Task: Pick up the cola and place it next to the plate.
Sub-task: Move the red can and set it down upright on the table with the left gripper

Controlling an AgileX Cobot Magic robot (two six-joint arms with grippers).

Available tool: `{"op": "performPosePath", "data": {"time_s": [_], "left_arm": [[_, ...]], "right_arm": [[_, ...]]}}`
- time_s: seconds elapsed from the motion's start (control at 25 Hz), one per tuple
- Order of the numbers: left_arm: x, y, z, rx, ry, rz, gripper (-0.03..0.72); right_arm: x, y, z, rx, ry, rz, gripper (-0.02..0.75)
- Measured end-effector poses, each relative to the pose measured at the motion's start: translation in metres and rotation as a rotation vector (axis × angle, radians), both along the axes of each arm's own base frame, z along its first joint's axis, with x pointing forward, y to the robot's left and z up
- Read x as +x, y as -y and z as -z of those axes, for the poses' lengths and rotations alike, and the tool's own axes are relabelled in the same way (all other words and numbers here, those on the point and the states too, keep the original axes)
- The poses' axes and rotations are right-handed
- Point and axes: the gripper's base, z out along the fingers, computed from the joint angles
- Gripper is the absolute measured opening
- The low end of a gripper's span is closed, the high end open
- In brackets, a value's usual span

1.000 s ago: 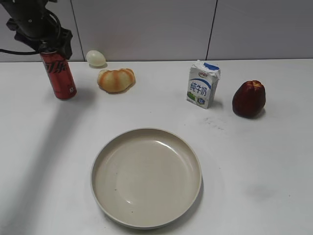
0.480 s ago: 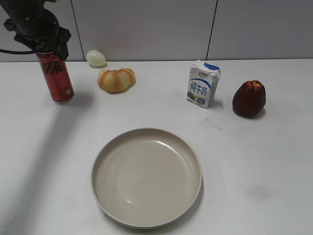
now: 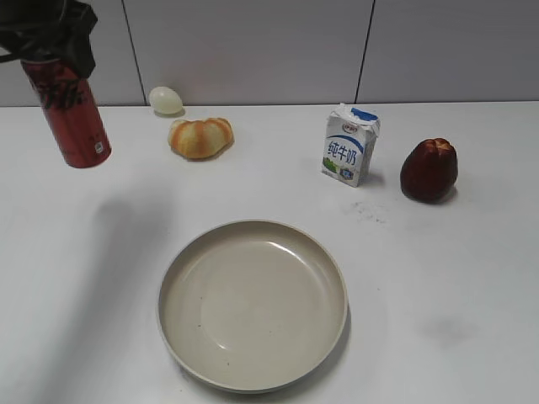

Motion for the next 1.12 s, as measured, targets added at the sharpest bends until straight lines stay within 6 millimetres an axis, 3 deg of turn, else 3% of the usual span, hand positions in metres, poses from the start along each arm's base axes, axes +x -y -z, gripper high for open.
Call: {"op": "performPosePath", "data": {"time_s": [0.24, 0.44, 0.72, 1.12], "left_arm": [[-0.078, 0.014, 0.008, -0.002, 0.015, 0.068, 0.533], [-0.124, 0.032, 0.037, 0.013, -0.029, 0.175, 0.533], [-0.144, 0.050, 0.073, -0.004, -0.046, 0.237, 0.533], [-0.151, 0.050, 0.087, -0.007, -0.062, 0.242, 0.533]], "right_arm": [[0.000, 0.000, 0.000, 0.000, 0.000, 0.000, 0.592], [0.000, 0.000, 0.000, 0.000, 0.000, 0.000, 0.592], [0.000, 0.000, 0.000, 0.000, 0.000, 0.000, 0.592], [0.000, 0.000, 0.000, 0.000, 0.000, 0.000, 0.592]]}}
